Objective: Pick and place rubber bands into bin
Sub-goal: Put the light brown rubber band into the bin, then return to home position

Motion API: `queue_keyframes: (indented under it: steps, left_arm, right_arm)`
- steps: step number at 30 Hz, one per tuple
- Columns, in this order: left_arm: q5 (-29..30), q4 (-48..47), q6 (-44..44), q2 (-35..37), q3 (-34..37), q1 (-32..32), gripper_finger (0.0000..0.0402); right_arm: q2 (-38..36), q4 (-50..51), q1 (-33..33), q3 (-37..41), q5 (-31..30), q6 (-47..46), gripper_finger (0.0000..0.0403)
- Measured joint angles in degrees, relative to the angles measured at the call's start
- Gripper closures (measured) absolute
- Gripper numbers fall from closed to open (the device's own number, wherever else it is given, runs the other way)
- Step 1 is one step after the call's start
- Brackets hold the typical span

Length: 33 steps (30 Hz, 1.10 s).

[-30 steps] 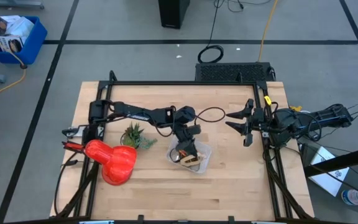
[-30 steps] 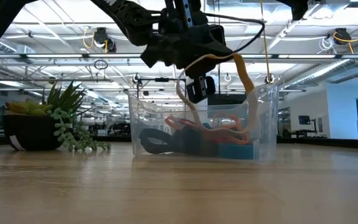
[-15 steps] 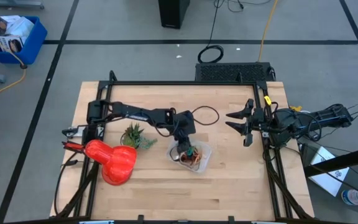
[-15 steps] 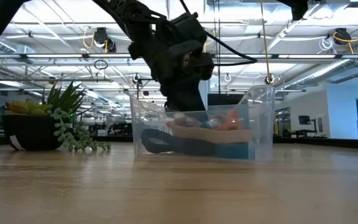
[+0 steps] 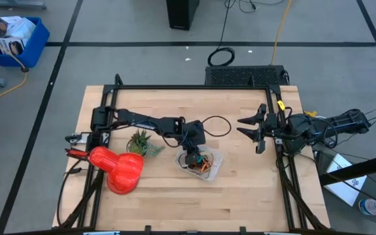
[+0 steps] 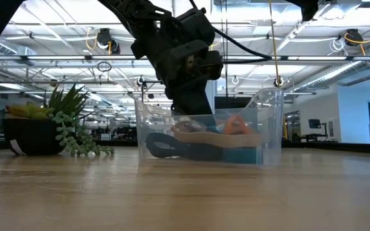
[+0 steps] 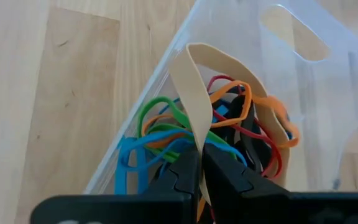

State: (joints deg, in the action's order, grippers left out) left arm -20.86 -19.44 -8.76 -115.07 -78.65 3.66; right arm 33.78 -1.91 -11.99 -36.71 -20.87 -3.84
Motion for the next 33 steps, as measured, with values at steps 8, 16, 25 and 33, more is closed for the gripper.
queue_keyframes:
  steps: [8, 16, 25, 33]
  left_arm:
    - [0.0, 0.1, -0.5, 0.0, 0.0, 0.4, 0.0371]
    - [0.0, 0.2, -4.9, 0.0, 0.0, 0.9, 0.037]
    - [0.0, 0.2, -5.1, 0.0, 0.0, 0.9, 0.0317]
    - [0.0, -1.0, -5.0, 2.3, 0.0, 0.9, 0.0229]
  right_arm:
    - [0.0, 0.0, 0.0, 0.0, 0.0, 0.0, 0.0261]
    - [0.0, 0.0, 0.0, 0.0, 0.0, 0.0, 0.0261]
    - [0.0, 0.0, 0.0, 0.0, 0.0, 0.0, 0.0261]
    - [0.0, 0.0, 0.0, 0.0, 0.0, 0.0, 0.0261]
